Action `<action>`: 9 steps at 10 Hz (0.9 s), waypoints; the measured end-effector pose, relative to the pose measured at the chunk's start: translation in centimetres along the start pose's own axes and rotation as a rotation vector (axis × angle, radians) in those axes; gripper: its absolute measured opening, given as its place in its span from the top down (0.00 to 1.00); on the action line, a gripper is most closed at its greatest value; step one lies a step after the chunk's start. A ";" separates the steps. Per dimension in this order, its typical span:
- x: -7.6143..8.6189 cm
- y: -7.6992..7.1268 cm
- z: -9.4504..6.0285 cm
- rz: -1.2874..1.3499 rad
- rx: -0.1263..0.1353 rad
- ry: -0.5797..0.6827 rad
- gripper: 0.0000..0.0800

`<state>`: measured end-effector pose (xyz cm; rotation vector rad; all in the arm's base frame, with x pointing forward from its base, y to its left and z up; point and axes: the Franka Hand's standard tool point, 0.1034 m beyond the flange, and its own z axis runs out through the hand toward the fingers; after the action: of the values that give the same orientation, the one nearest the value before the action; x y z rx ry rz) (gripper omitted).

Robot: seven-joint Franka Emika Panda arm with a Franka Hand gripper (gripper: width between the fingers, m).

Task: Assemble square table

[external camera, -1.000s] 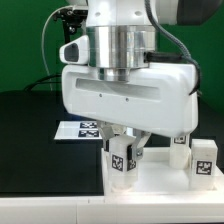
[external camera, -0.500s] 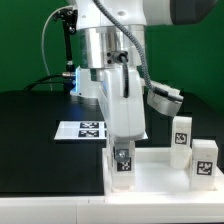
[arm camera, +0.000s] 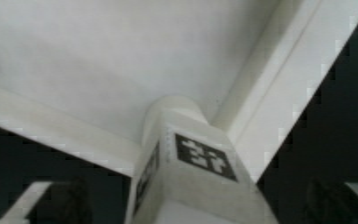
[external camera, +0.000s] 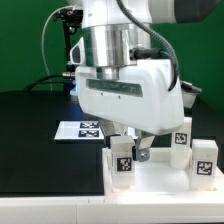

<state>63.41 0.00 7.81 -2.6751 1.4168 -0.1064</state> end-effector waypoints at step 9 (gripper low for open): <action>-0.9 -0.5 0.2 -0.446 -0.035 0.009 0.33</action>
Offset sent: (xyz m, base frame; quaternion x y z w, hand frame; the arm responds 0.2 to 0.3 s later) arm -0.0004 0.0361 -0.0007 -0.0176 -0.0542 -0.4305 0.9008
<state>63.37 1.02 7.70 -2.9718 0.8058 -0.1309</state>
